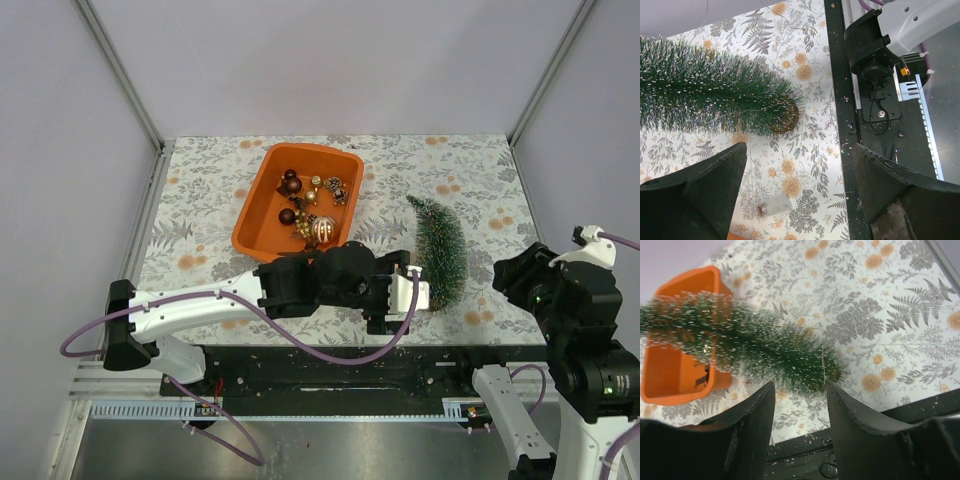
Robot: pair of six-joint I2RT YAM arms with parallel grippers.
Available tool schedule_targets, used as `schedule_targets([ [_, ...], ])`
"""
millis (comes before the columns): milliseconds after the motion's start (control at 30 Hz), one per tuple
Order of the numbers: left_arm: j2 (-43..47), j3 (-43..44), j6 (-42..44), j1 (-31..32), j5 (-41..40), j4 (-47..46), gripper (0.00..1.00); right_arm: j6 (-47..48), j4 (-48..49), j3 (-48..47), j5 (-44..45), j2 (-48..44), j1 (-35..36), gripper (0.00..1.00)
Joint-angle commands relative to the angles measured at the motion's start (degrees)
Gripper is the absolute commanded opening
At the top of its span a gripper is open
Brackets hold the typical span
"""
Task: Decorate the small christmas tree
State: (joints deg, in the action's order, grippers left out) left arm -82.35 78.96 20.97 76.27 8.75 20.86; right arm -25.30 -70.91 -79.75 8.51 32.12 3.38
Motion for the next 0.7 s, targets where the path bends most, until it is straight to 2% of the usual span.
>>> schedule_targets([
  [0, 1.2, 0.8, 0.4, 0.4, -1.9, -3.1, 0.89, 0.9, 0.9, 3.4, 2.6, 0.8, 0.1, 0.54],
  [167, 2.4, -0.2, 1.0, 0.5, -2.4, -3.1, 0.89, 0.6, 2.2, 5.9, 2.5, 1.2, 0.1, 0.54],
  [267, 3.0, -0.8, 1.4, 0.5, -2.7, -3.1, 0.89, 0.2, 3.2, 7.4, 2.9, 1.0, 0.1, 0.47],
  [367, 3.5, -1.1, 1.5, 0.5, -3.3, -3.1, 0.89, -0.7, 4.4, 8.6, 2.9, 0.7, 0.1, 0.33],
  [500, 3.5, -1.3, 0.5, 0.5, -3.6, -3.5, 0.89, -3.1, 5.9, 10.4, 1.2, -0.2, 0.1, 0.07],
  [567, 3.4, -1.3, -0.8, 0.5, -3.5, -4.0, 0.89, -5.4, 6.8, 11.3, -1.3, -0.9, 0.0, 0.00],
  [667, 2.8, -1.8, -2.8, 0.9, -3.1, -4.8, 0.89, -9.2, 8.3, 13.3, -7.3, -1.5, 0.1, 0.00],
])
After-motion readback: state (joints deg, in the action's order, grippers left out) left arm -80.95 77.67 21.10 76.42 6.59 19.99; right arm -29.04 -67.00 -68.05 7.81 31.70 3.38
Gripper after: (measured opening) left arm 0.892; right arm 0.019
